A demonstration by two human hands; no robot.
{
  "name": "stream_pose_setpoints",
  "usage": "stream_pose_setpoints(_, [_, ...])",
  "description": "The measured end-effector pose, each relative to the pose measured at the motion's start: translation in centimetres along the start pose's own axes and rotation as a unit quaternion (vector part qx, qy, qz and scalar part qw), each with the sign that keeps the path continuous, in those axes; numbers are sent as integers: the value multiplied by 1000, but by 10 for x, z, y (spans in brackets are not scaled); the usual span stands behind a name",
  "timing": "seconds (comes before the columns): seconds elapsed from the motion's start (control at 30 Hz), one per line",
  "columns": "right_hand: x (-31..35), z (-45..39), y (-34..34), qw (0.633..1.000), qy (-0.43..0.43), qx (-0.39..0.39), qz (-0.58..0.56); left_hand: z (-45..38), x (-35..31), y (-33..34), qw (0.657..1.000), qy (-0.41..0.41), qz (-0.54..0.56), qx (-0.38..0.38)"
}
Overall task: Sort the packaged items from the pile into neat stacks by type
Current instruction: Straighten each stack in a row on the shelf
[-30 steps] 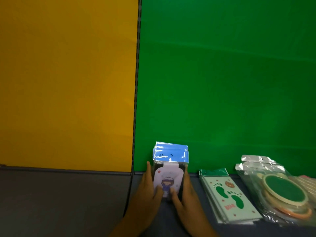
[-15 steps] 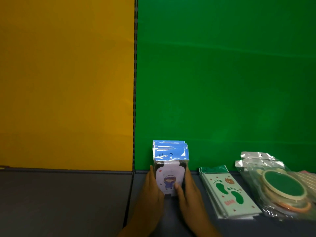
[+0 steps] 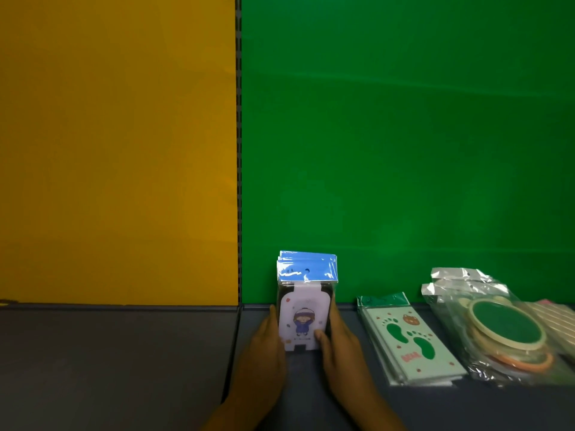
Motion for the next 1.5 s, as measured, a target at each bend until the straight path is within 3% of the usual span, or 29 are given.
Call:
stream_pose_setpoints(0.2, [3, 2, -4, 1000, -20, -20, 15, 7, -3, -8, 997, 79, -22, -5])
stream_pose_setpoints(0.97, [17, 8, -10, 997, -65, -31, 37, 14, -19, -25, 996, 85, 11, -31])
stream_pose_setpoints(1.17, [28, -1, -23, 997, 7, 34, -64, 11, -20, -40, 995, 38, 86, 41])
stream_pose_setpoints(1.27, [27, -3, -18, 992, 74, 90, -43, 10, -15, -47, 992, -7, 99, 72])
stream_pose_setpoints(1.5, [21, 0, -6, 982, 158, 102, -8, 12, -12, -56, 982, -94, 121, 108])
Point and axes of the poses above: each hand's wrist, its own z-axis away from the middle knuckle, its own y-axis out of the palm, x = y × z, the point moved 4 cm from there along -z, towards the middle knuckle
